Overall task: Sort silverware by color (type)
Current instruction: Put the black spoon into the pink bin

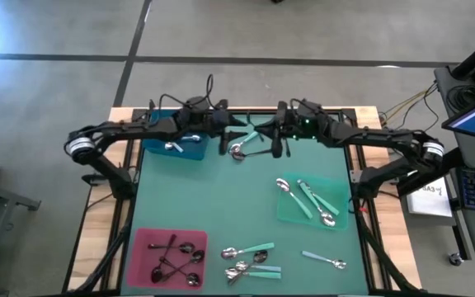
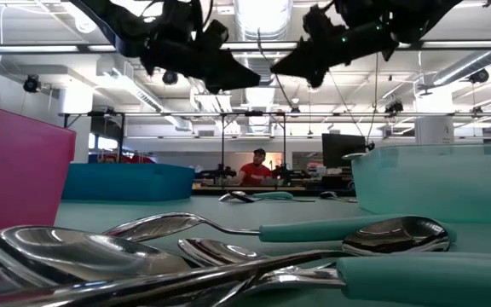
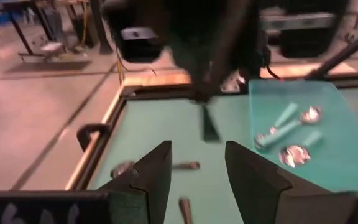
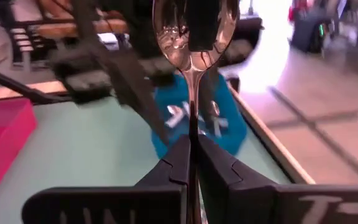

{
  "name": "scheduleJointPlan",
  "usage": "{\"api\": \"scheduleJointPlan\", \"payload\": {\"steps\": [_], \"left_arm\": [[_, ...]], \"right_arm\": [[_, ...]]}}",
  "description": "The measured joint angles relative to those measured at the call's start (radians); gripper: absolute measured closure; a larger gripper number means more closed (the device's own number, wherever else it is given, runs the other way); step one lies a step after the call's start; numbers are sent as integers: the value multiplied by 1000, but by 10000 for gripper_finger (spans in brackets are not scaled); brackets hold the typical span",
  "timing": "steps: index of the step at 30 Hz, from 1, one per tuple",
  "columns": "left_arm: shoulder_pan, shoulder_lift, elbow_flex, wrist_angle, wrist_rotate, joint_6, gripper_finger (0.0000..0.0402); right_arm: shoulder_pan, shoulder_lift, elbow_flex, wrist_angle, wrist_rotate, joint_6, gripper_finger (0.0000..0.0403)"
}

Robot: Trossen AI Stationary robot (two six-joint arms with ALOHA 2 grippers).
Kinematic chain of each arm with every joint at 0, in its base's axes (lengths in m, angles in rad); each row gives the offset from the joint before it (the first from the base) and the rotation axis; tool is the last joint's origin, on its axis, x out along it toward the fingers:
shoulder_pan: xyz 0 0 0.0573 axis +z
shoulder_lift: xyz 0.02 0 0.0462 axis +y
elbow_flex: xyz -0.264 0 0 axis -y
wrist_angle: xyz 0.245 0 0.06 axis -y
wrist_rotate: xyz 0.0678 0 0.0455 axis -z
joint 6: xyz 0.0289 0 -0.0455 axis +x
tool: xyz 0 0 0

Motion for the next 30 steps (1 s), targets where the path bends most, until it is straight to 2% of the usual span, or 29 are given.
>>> {"api": "scheduleJointPlan", "payload": {"steps": [4,10,20,26,30], "left_arm": [[-3,50,0,118,-11,-79,267],[-34,125,0,225,32,-140,267],[-69,153,10,299,32,-149,267],[-69,153,10,300,32,-244,267],[-69,153,10,308,32,-249,288]], "right_arm": [[31,4,1,85,0,-51,394],[41,6,1,111,0,-85,394],[44,6,1,107,-9,-107,394],[52,6,1,104,-11,-108,394],[53,6,1,102,-11,-106,394]]}}
